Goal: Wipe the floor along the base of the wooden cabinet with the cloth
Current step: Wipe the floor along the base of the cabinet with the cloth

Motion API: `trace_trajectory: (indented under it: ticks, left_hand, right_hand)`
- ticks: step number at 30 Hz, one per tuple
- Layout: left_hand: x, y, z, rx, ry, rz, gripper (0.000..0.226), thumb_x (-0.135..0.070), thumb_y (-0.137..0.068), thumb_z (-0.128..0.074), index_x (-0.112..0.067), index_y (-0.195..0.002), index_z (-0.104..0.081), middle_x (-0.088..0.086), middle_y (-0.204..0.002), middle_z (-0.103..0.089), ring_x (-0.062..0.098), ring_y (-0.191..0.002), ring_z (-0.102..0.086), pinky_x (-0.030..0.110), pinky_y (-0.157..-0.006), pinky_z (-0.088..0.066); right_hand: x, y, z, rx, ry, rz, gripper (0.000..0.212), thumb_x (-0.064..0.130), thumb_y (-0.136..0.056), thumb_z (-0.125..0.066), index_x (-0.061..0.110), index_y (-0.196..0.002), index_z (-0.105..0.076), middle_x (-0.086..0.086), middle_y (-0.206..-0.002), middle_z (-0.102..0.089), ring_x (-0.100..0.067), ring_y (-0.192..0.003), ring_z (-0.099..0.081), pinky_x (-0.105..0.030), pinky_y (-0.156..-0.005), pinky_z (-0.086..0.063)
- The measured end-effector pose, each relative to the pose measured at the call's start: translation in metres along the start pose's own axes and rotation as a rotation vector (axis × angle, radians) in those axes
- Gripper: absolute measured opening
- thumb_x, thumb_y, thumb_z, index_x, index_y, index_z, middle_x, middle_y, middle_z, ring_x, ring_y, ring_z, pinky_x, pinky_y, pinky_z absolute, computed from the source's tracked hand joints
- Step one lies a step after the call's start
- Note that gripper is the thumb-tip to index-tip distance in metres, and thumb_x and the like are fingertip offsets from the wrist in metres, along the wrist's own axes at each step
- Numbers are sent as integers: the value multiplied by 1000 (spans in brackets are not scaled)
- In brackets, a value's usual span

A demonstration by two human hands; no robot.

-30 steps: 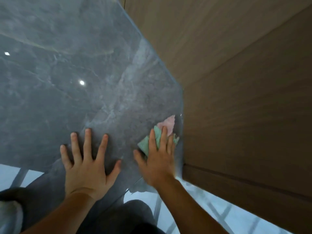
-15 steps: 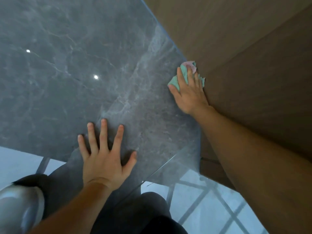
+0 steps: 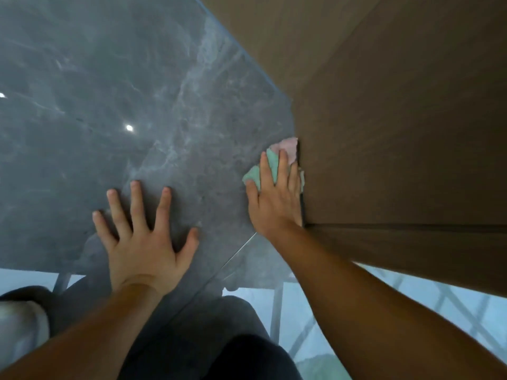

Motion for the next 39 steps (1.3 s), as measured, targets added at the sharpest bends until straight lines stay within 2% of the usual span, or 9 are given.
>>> trace_trajectory:
  ticks: [6,15,21,24,28,30,34,37,39]
  left_hand:
    - [3,0,-4,-73,-8,-17,87,-75,-87,-28,-25,-159,-24,21,-169,-12,50,-154,-4,68,-121,-4]
    - [-1,2,-10,-160,46,-18,84,-73,-84,-34,-29,-156,-27,19,-168,-16,49,-154,-6,66,-122,-3]
    - [-2,2,-13,-188,91,-29,83,-74,-83,-35,-31,-154,-28,17,-169,-16,47,-155,-5,66,-121,-2]
    - [-2,1,-15,-193,106,-25,83,-75,-84,-37,-31,-153,-28,18,-169,-16,48,-155,-5,68,-121,-2]
    - [0,-1,-14,-218,128,-42,83,-74,-84,-39,-29,-153,-28,20,-167,-19,51,-153,-9,72,-118,-7]
    - [3,0,-17,-233,111,-38,82,-73,-85,-39,-28,-152,-28,21,-167,-19,53,-152,-11,73,-117,-9]
    - [1,-3,-17,-229,120,-39,82,-73,-84,-41,-28,-152,-30,21,-167,-18,52,-153,-9,72,-118,-6]
    - [-3,0,-15,-221,119,-32,83,-72,-83,-41,-27,-152,-32,21,-167,-17,50,-153,-7,70,-120,-3]
    - [-2,1,-13,-208,121,-27,84,-72,-83,-40,-27,-153,-31,21,-168,-16,49,-154,-5,69,-120,-1]
  right_hand:
    - [8,-67,10,-57,-38,14,61,46,-96,-30,23,-152,-21,-14,-162,-12,-40,-146,-12,-51,-119,-7]
    - [-3,-112,25,-14,-90,126,65,51,-97,-24,26,-154,-6,-13,-164,4,-40,-148,8,-50,-119,5]
    - [1,39,-4,-32,-206,142,62,45,-99,-29,24,-154,-11,-11,-164,1,-39,-149,1,-49,-122,0]
    - [-48,133,-18,56,-127,213,59,45,-100,-29,27,-154,-13,-8,-164,-4,-37,-149,-3,-48,-123,-4]
    - [-128,178,-11,184,15,326,58,52,-99,-18,37,-152,0,0,-164,3,-24,-149,14,-40,-121,5]
    - [-174,182,-12,206,29,132,59,54,-99,-14,37,-152,4,-2,-164,7,-24,-148,17,-44,-122,1]
    - [-277,182,1,252,-81,-622,60,36,-99,-39,20,-152,-17,-8,-164,11,-38,-148,11,-59,-119,-5]
    - [-261,167,7,228,-230,-827,63,29,-95,-48,20,-151,-21,-11,-163,8,-42,-147,8,-60,-117,-3]
    - [-200,161,3,134,-309,-725,74,30,-93,-52,20,-154,-11,-13,-163,5,-41,-148,4,-58,-118,-5]
Point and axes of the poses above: each hand's wrist, its own y-axis away from the middle knuckle, its own z-axis out of the back of the hand, x = y × z, the point moved 1 cm from there along -y, towards the middle knuckle
